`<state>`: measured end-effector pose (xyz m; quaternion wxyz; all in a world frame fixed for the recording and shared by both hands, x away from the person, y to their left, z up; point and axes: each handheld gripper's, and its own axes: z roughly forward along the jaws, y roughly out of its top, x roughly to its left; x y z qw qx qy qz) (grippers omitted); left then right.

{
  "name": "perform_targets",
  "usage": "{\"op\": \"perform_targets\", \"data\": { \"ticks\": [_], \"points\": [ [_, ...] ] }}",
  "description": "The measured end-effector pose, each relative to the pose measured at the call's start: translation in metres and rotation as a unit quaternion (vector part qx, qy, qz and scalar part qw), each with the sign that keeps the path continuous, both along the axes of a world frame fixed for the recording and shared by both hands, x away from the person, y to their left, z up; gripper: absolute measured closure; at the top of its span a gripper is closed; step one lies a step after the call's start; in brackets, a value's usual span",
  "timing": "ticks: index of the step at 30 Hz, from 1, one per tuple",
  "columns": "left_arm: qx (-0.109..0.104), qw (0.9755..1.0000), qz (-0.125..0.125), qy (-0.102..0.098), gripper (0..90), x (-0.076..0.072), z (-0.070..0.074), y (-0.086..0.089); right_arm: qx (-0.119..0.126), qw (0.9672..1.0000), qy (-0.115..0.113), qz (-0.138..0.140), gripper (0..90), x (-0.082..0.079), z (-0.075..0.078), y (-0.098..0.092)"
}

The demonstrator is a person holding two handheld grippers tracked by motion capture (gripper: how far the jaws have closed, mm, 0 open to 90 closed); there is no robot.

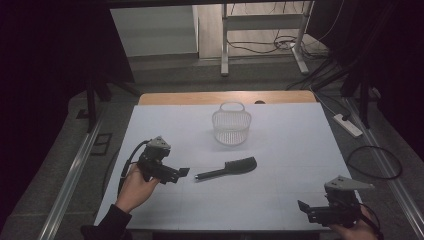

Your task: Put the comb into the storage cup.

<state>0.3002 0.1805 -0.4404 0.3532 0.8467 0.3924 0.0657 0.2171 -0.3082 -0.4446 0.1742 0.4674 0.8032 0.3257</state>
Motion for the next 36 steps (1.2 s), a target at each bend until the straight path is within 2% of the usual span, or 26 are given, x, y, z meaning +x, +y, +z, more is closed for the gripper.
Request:
{"op": "perform_targets", "data": {
  "ticks": [6,12,16,20,30,36],
  "points": [
    [0.009,0.9999,-0.011,0.001,0.0,0.01,0.002,-0.012,0.0,1.0,0.0,0.001,0.0,0.0,0.0,0.0],
    [0.015,0.9998,-0.012,0.006,0.0,0.018,0.0,-0.02,0.0,1.0,0.0,0.001,0.0,0.0,0.0,0.0],
    [0.028,0.9994,-0.019,0.007,0.0,0.024,0.0,-0.03,-0.001,1.0,0.001,0.002,0.0,0.0,0.0,0.0],
    [0.032,0.9992,-0.023,0.008,0.0,0.028,0.0,-0.035,-0.002,1.0,0.002,0.003,0.0,0.0,0.0,0.0],
    [0.047,0.9982,-0.035,0.012,0.0,0.037,-0.002,-0.043,-0.002,1.0,0.003,0.003,0.0,0.0,0.0,0.0],
    [0.047,0.998,-0.04,0.012,0.0,0.043,-0.003,-0.048,-0.002,1.0,0.003,0.003,0.0,0.0,0.0,0.0]
  ]
}}
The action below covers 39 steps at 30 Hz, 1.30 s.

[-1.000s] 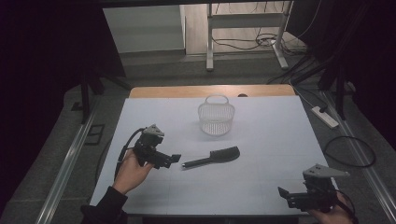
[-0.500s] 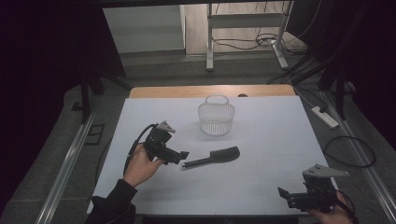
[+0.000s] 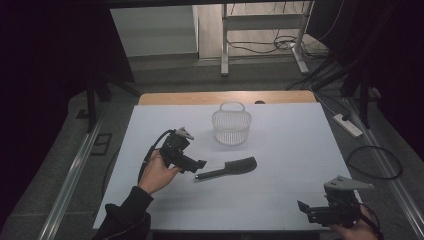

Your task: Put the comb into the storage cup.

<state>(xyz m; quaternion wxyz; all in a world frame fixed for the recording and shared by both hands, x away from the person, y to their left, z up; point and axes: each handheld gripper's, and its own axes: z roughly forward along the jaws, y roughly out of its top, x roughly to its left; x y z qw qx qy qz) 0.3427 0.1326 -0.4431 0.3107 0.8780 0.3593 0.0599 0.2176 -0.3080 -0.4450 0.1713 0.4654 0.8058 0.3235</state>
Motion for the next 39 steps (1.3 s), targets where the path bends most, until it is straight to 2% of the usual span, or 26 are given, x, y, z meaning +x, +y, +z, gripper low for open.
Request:
{"op": "perform_targets", "data": {
  "ticks": [9,19,27,31,33,35,36,39],
  "points": [
    [-0.007,0.9999,-0.009,0.006,0.0,0.008,-0.003,-0.009,0.0,1.0,0.001,0.001,0.0,0.0,0.0,0.0],
    [-0.004,0.9999,-0.01,0.007,0.0,0.016,-0.007,-0.021,-0.001,1.0,0.001,0.001,0.0,0.0,0.0,0.0],
    [0.004,0.9998,-0.015,0.016,0.0,0.018,-0.013,-0.027,-0.002,1.0,0.001,0.003,0.0,0.0,0.0,0.0],
    [0.022,0.9995,-0.013,0.016,0.6,0.017,-0.016,-0.03,-0.002,1.0,0.003,0.004,0.0,0.0,0.0,0.0],
    [0.03,0.9994,-0.015,0.012,6.2,0.017,-0.017,-0.031,-0.003,1.0,0.003,0.005,0.0,0.0,-0.001,0.001],
    [0.031,0.9992,-0.023,0.014,18.6,0.016,-0.017,-0.031,-0.003,1.0,0.003,0.006,0.0,0.0,-0.001,0.001],
    [0.038,0.9988,-0.026,0.014,29.5,0.015,-0.018,-0.031,-0.003,1.0,0.003,0.006,0.0,0.0,-0.001,0.001],
    [0.048,0.9985,-0.022,0.014,49.9,0.015,-0.02,-0.032,-0.003,1.0,0.003,0.006,0.0,0.0,-0.001,0.001]
  ]
}}
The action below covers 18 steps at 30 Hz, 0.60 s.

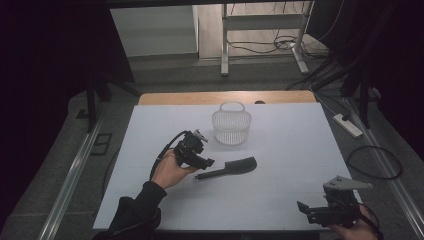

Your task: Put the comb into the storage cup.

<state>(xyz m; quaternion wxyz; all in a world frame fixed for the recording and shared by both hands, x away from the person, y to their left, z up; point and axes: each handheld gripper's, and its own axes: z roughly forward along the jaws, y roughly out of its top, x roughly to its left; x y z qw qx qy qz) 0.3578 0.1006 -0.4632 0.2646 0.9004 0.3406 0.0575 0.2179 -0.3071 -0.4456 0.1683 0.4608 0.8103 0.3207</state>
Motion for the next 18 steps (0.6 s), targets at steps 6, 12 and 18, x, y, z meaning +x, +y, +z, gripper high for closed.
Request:
{"op": "perform_targets", "data": {
  "ticks": [6,12,18],
  "points": [
    [-0.011,0.9997,0.002,0.021,84.9,0.004,-0.003,0.003,-0.002,1.0,0.0,0.004,0.5,0.0,0.0,0.001],
    [-0.008,0.9996,0.0,0.028,89.1,0.006,-0.009,0.003,-0.003,1.0,0.0,0.005,0.7,0.0,0.0,0.001],
    [-0.005,0.9994,0.002,0.033,89.1,0.007,-0.015,0.003,-0.003,1.0,0.0,0.006,0.7,0.0,0.0,0.001]
  ]
}}
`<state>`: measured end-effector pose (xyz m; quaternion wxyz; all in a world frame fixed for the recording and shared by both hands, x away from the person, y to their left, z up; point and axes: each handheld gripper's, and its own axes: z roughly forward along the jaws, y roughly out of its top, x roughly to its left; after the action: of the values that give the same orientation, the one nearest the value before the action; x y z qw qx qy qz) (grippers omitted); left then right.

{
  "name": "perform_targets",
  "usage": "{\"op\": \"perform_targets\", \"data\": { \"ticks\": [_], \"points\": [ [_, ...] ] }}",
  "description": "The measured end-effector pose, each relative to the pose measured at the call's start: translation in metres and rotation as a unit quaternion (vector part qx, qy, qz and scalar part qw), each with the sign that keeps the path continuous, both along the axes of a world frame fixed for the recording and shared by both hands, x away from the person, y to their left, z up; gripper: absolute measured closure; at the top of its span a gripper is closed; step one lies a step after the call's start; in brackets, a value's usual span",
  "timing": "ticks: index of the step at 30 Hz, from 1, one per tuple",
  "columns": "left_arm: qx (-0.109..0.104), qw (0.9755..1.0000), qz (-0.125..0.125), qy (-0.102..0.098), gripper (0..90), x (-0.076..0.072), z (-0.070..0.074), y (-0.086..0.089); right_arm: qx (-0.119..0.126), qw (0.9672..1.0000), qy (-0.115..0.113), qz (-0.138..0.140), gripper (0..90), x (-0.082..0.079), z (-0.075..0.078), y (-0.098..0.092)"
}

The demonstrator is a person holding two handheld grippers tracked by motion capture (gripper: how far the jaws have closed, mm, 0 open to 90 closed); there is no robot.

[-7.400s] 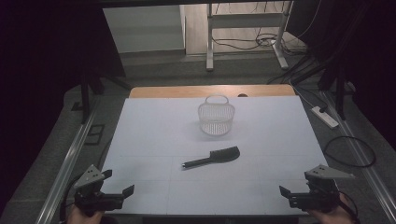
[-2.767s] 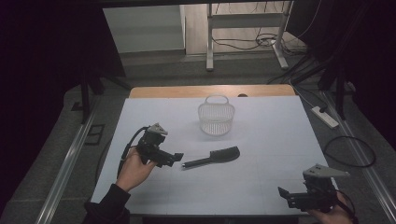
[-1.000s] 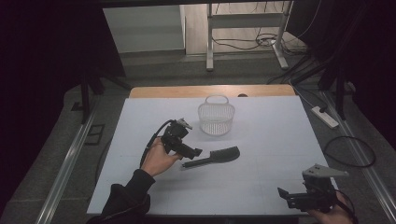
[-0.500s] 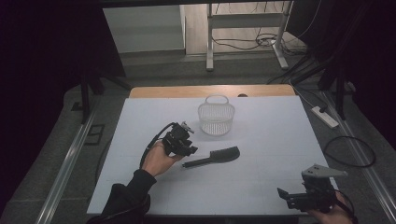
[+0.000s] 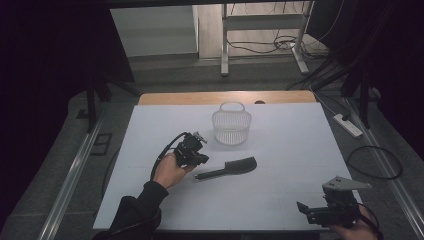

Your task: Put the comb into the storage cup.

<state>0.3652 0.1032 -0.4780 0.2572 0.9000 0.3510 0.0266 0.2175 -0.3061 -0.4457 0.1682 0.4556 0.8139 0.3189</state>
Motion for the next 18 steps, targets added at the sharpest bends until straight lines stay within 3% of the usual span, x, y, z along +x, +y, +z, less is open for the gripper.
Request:
{"op": "perform_targets", "data": {
  "ticks": [18],
  "points": [
    [0.029,0.9992,-0.005,0.029,89.1,0.003,-0.027,-0.004,0.0,1.0,0.0,0.001,1.1,0.0,0.0,0.0]
  ]
}}
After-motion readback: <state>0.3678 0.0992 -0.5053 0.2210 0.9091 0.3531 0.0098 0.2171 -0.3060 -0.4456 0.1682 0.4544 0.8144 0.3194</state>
